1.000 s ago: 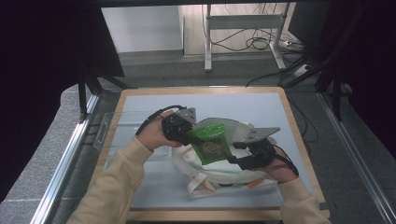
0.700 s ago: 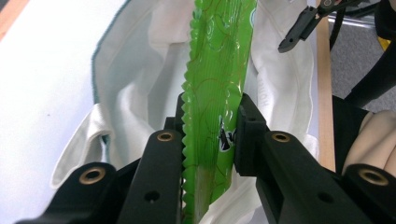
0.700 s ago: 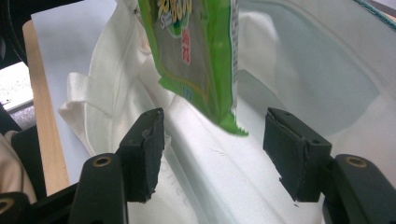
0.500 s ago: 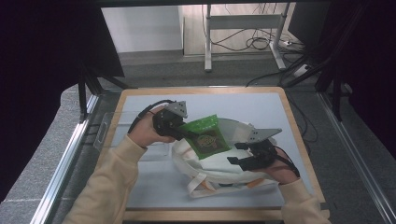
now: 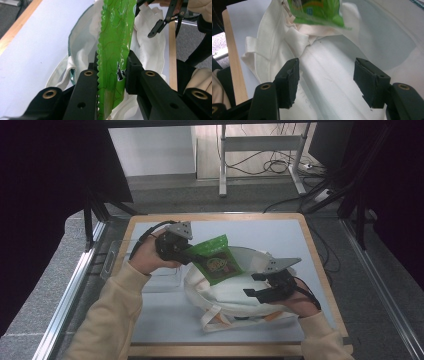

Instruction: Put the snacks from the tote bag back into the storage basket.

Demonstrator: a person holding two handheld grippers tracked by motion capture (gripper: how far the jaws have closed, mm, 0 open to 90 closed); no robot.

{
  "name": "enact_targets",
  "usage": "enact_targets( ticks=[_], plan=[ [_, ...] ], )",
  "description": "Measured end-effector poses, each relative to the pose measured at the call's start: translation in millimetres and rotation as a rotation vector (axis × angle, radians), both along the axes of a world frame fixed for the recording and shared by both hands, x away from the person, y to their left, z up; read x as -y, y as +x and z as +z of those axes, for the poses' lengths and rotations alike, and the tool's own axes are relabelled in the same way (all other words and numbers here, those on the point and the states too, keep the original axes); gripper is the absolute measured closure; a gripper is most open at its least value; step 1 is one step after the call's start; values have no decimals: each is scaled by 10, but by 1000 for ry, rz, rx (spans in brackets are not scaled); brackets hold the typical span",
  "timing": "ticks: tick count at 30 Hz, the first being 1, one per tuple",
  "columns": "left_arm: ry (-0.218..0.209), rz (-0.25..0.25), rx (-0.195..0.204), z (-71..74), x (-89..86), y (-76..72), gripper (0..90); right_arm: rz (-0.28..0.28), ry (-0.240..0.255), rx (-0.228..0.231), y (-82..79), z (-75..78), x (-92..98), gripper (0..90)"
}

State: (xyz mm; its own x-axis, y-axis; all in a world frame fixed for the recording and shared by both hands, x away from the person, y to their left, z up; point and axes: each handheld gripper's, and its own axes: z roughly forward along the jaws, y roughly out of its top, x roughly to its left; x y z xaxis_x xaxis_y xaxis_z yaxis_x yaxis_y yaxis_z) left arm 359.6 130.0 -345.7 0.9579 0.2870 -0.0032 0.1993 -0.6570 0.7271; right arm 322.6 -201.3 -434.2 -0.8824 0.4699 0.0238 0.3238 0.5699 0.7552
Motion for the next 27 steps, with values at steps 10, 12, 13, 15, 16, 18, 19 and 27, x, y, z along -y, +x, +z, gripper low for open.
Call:
enact_targets(
  ticks=[10, 12, 13, 15, 16, 18, 19, 27],
  plan=[
    [-16, 26, 25, 141, -141, -28, 764, -1, -9, -8, 2, -23, -16, 362],
    [-21, 34, 26, 167, -172, -34, 764, 0, -12, -8, 5, -29, -16, 361],
    [-24, 39, 27, 181, -193, -37, 764, 0, -13, -9, 6, -32, -17, 361],
    [-23, 47, 31, 200, -222, -41, 764, 0, -15, -11, 7, -37, -18, 359],
    [-24, 52, 34, 209, -238, -44, 764, 0, -16, -12, 7, -38, -19, 359],
    [-25, 58, 36, 231, -267, -47, 764, 1, -17, -11, 10, -42, -19, 358],
    [-25, 61, 38, 242, -280, -49, 764, -1, -18, -11, 10, -43, -20, 358],
    [-24, 78, 44, 306, -353, -60, 765, -2, -19, -14, 15, -46, -19, 355]
  ],
)
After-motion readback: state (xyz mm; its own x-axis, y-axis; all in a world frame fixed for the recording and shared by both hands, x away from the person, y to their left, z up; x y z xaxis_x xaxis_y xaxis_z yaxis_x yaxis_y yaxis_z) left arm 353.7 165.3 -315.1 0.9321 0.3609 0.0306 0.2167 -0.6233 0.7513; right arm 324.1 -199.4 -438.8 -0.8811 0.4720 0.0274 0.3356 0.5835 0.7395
